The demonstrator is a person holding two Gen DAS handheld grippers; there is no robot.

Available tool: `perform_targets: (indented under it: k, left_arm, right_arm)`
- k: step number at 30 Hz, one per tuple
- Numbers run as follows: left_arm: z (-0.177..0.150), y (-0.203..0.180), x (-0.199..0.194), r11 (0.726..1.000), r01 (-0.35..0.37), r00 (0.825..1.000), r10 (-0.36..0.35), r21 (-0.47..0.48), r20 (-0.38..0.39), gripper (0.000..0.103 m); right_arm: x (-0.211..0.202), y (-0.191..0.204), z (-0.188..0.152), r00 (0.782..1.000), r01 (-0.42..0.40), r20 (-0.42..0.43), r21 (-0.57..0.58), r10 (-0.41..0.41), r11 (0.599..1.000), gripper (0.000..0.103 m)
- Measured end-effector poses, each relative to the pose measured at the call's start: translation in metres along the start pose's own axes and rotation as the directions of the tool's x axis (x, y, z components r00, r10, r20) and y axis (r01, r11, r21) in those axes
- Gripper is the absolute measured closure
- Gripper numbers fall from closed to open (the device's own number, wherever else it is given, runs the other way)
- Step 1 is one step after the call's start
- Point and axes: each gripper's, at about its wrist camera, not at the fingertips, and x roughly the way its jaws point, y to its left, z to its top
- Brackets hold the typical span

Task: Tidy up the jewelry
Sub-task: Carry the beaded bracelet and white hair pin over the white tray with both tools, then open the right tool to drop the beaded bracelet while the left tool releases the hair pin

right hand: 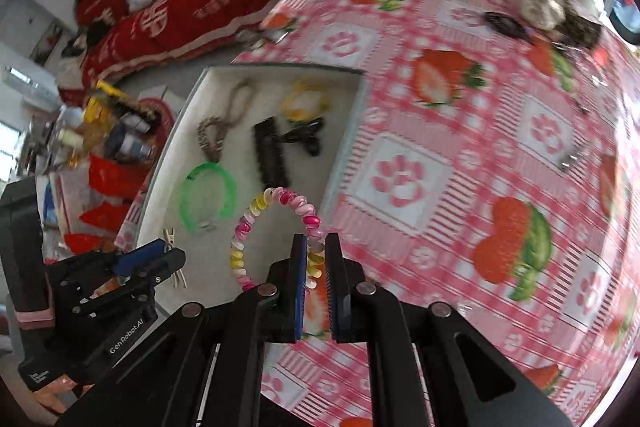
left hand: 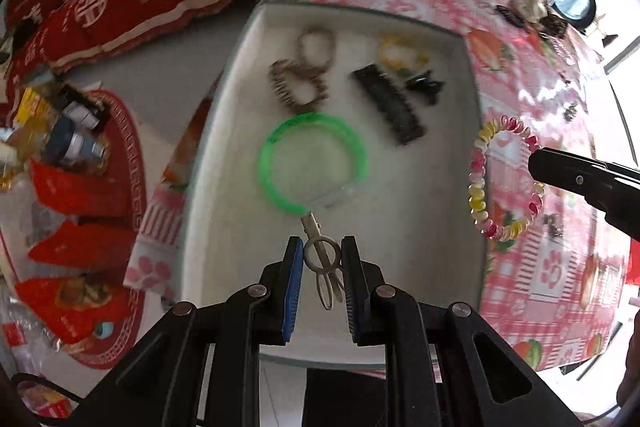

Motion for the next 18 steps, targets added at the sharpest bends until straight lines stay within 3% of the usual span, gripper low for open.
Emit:
perform_targets:
  k: [7,18]
  left_arm:
    - [-0.005,0.019,0.017,0.999,-0.012,1.000,0.011,-0.035,-0.026,0.077]
    - [-0.001,0.023,0.033,0.999,-0.016,0.999,0.013,-0.050,-0.044,0.077]
  right_arm:
    - [0.036,0.028,0.001,0.997,-0.017,-0.079,-0.054,0.013,0.998,0.093]
    - [0.077,0.035,0.001,0.985,-0.011,-0.172,-0.031,0.006,0.999,0.093]
